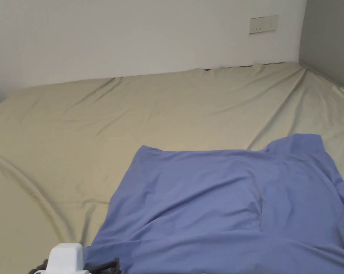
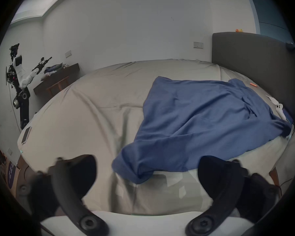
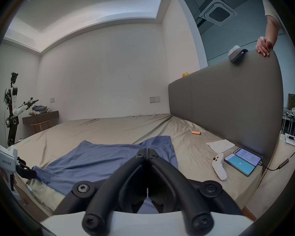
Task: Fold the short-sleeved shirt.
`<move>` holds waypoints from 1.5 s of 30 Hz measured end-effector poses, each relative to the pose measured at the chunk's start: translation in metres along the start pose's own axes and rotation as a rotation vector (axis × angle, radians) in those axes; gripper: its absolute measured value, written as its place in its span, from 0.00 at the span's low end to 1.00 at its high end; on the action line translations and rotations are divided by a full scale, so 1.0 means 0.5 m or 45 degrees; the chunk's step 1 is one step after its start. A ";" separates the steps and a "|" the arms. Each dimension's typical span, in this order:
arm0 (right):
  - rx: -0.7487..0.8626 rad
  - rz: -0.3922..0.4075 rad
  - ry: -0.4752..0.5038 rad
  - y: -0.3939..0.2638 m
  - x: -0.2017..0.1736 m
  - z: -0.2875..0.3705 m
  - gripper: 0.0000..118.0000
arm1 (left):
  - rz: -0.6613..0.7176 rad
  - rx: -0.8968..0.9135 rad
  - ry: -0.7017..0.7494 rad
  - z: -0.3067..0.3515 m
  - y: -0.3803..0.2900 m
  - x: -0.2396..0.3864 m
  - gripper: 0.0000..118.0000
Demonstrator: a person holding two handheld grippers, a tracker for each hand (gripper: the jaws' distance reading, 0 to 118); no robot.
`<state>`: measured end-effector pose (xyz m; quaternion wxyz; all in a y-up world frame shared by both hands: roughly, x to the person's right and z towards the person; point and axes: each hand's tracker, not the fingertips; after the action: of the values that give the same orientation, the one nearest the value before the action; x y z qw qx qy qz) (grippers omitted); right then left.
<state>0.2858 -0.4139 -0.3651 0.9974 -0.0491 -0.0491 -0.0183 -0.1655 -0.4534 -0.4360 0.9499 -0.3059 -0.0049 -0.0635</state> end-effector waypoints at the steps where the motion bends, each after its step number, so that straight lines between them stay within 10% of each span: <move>1: -0.013 0.014 -0.003 -0.002 -0.005 -0.002 0.00 | 0.008 0.013 0.010 0.012 -0.001 -0.001 0.89; 9: -0.064 0.007 -0.023 -0.015 0.007 -0.014 0.00 | -0.069 -0.060 0.028 -0.146 -0.025 0.014 0.87; 10: -0.068 0.004 -0.035 -0.016 0.009 -0.016 0.00 | -0.079 -0.060 0.032 -0.150 -0.028 0.017 0.78; 12: -0.082 0.006 -0.053 -0.017 0.014 -0.018 0.00 | -0.034 -0.079 0.041 -0.179 -0.042 0.000 0.03; 18: -0.153 0.002 -0.085 -0.024 0.039 -0.027 0.05 | -0.130 -0.093 0.001 -0.174 -0.050 0.016 0.03; 19: -0.182 -0.006 -0.095 -0.025 0.047 -0.031 0.25 | -0.111 -0.090 0.006 -0.179 -0.050 0.020 0.03; 21: -0.372 -0.033 -0.085 -0.045 0.066 -0.051 0.99 | -0.027 -0.090 -0.016 -0.178 -0.044 0.009 0.03; 26: -0.634 0.179 -0.075 -0.112 0.066 -0.095 0.88 | -0.019 -0.076 -0.027 -0.137 -0.030 0.039 0.03; 32: -0.686 0.165 -0.048 -0.188 0.064 -0.125 0.82 | -0.014 -0.088 -0.051 -0.141 -0.031 0.023 0.03; 36: -0.641 0.134 -0.086 -0.189 0.071 -0.119 0.06 | 0.124 -0.048 -0.086 -0.136 -0.035 0.004 0.03; 45: -0.484 -0.094 -0.036 -0.175 0.089 -0.033 0.03 | 0.169 -0.049 -0.170 -0.080 -0.039 -0.005 0.03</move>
<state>0.3279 -0.5039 -0.3686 0.9680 -0.2352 -0.0607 -0.0630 -0.1715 -0.4921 -0.4572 0.9435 -0.3274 -0.0467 0.0200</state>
